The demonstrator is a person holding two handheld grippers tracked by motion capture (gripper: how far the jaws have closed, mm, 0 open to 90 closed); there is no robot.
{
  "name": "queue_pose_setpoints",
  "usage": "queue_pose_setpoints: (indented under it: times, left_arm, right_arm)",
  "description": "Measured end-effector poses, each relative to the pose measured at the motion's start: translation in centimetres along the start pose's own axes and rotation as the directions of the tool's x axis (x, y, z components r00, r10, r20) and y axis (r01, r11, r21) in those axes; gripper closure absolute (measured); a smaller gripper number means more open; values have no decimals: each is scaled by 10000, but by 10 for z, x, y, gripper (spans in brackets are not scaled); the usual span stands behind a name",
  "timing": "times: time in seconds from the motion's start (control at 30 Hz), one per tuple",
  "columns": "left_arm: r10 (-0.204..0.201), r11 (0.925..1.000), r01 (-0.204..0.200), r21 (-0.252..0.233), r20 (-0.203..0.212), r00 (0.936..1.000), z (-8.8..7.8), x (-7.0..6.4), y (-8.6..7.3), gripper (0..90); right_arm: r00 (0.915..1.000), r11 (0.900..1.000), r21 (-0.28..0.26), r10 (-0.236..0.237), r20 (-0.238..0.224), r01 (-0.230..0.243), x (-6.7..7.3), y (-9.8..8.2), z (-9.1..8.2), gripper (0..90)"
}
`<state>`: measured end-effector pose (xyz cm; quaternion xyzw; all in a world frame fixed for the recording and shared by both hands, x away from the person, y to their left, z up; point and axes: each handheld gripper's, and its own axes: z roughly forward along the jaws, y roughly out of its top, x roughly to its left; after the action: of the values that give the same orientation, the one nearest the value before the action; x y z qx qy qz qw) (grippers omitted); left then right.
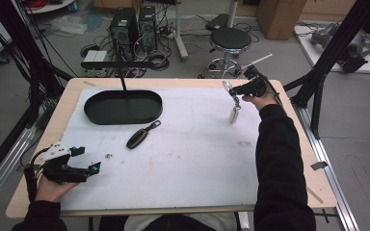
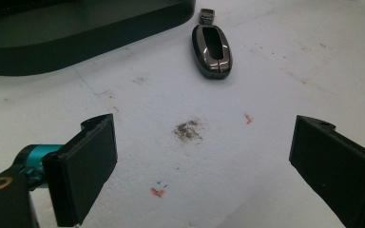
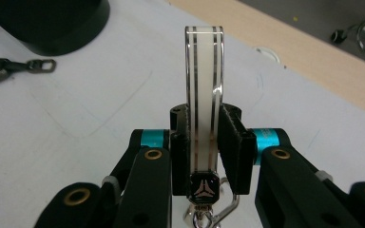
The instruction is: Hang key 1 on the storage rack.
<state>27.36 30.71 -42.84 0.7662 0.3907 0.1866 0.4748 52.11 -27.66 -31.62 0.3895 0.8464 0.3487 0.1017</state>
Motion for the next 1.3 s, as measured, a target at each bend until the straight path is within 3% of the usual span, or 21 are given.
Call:
queue_pose_setpoints:
  times: [0.23,0.6,0.87,1.03,1.3]
  left_arm:
    - [2,10000,-2,-59,67,10000,1,0,1,91]
    - [-20,9999,21,-100,108,9999,1,0,1,91]
    - [-25,9999,27,-135,145,9999,1,1,1,91]
    - [-54,9998,57,-172,140,9999,1,1,1,92]
    - [-31,9999,33,-154,129,9999,1,1,1,91]
  right_arm:
    - [9989,9977,-565,-389,-255,374,17,15,-18,758]
    - [9907,9921,-628,-1136,-749,1090,51,34,-25,758]
    - [9770,9822,-666,-1824,-1101,1759,78,54,-18,757]
    - [9705,9787,-931,-1951,-1415,1832,90,63,-15,758]
    - [9622,9751,-937,-2143,-1682,2008,103,72,-3,757]
